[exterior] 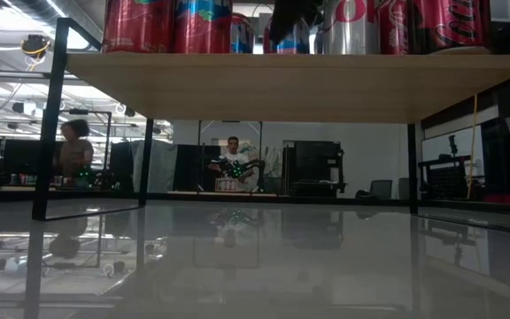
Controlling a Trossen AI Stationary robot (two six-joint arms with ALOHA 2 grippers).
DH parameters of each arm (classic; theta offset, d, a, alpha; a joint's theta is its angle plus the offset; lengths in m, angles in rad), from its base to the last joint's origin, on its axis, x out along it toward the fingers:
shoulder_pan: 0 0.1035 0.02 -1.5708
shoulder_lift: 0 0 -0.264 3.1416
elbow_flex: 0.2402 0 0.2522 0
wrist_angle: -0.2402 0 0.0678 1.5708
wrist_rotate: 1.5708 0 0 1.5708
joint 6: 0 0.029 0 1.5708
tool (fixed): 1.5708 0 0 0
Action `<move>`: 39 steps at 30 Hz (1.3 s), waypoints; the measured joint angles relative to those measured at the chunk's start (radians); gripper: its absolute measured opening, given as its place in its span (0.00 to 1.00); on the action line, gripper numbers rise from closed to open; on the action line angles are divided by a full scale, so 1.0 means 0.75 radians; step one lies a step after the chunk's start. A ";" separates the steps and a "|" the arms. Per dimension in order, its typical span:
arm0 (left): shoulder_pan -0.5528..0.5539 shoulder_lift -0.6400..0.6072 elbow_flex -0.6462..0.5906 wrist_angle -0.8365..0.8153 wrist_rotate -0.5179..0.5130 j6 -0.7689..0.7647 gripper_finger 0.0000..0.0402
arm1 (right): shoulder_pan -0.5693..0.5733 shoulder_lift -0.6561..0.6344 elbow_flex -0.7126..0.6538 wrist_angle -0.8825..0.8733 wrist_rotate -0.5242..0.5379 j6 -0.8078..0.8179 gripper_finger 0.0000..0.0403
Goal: Place canned beverage on shelf
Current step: Put the red soda can on the shelf
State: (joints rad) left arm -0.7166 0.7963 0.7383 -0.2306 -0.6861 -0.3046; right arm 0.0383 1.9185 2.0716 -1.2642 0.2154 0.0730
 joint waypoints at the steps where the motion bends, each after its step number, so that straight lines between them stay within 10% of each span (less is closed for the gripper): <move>1: 0.000 0.000 0.000 0.000 0.000 0.000 0.84 | 0.000 -0.001 0.000 0.002 0.000 0.000 0.92; 39: 0.000 0.000 0.000 0.000 0.000 0.000 0.84 | 0.025 -0.054 0.355 -0.313 -0.009 0.081 0.94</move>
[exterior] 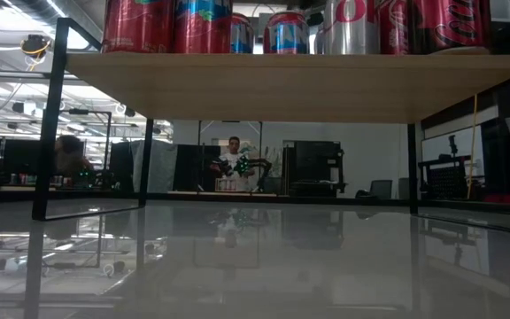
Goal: Place canned beverage on shelf
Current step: Put the red soda can on the shelf
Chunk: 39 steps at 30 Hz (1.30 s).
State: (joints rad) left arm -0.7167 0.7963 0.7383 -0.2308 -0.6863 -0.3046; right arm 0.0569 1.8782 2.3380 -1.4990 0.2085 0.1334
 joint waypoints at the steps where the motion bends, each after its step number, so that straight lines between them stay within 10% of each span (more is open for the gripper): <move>1: 0.000 0.000 0.000 0.000 0.000 0.000 0.84 | 0.014 -0.014 -0.001 -0.024 0.000 0.001 0.94; 20: 0.000 0.000 0.000 0.000 0.000 0.000 0.84 | 0.747 -0.213 -0.023 -0.094 0.145 0.356 0.94; 39: 0.000 0.000 0.000 0.000 0.000 0.000 0.84 | 1.273 -0.274 -0.733 -0.096 0.336 0.962 0.94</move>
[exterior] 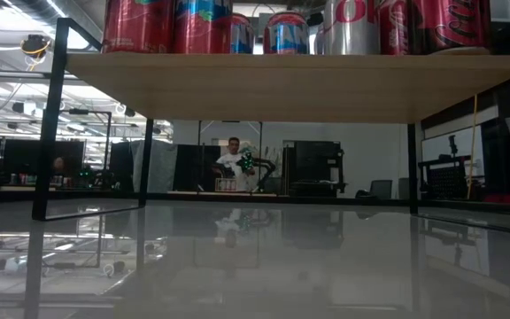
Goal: Place canned beverage on shelf
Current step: Put the red soda can on the shelf
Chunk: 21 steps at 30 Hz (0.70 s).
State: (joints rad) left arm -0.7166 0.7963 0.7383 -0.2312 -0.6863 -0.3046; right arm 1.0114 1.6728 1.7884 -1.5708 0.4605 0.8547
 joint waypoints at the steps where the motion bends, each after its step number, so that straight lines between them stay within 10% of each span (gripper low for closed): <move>1: 0.000 0.000 0.000 0.000 0.000 0.000 0.84 | -0.003 -0.018 -0.054 0.000 -0.012 0.029 0.94; 21: 0.000 0.003 0.000 0.000 0.000 0.000 0.84 | -0.005 -0.583 -0.969 0.587 -0.123 0.181 0.94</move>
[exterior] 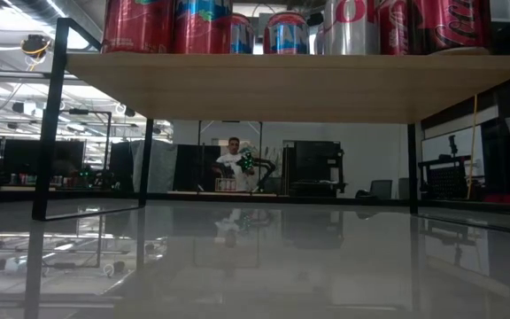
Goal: Place canned beverage on shelf
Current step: Put the red soda can on the shelf
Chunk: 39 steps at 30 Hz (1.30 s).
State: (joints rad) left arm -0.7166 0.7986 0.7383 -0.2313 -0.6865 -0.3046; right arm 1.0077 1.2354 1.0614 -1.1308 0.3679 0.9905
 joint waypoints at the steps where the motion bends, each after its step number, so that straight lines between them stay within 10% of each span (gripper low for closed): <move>1: 0.000 0.000 0.000 0.000 0.001 0.000 0.84 | 0.000 -0.012 -0.030 0.034 -0.001 0.001 0.94; 30: 0.000 0.000 0.000 0.000 0.000 -0.004 0.84 | -0.001 -0.028 -0.332 0.439 -0.027 0.000 0.94; 39: 0.000 0.000 0.000 0.000 0.000 -0.010 0.84 | 0.000 -0.027 -0.332 0.440 0.062 0.005 0.78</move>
State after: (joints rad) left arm -0.7166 0.7986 0.7383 -0.2310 -0.6864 -0.3122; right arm 1.0077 1.2148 0.8124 -0.8007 0.4143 0.9939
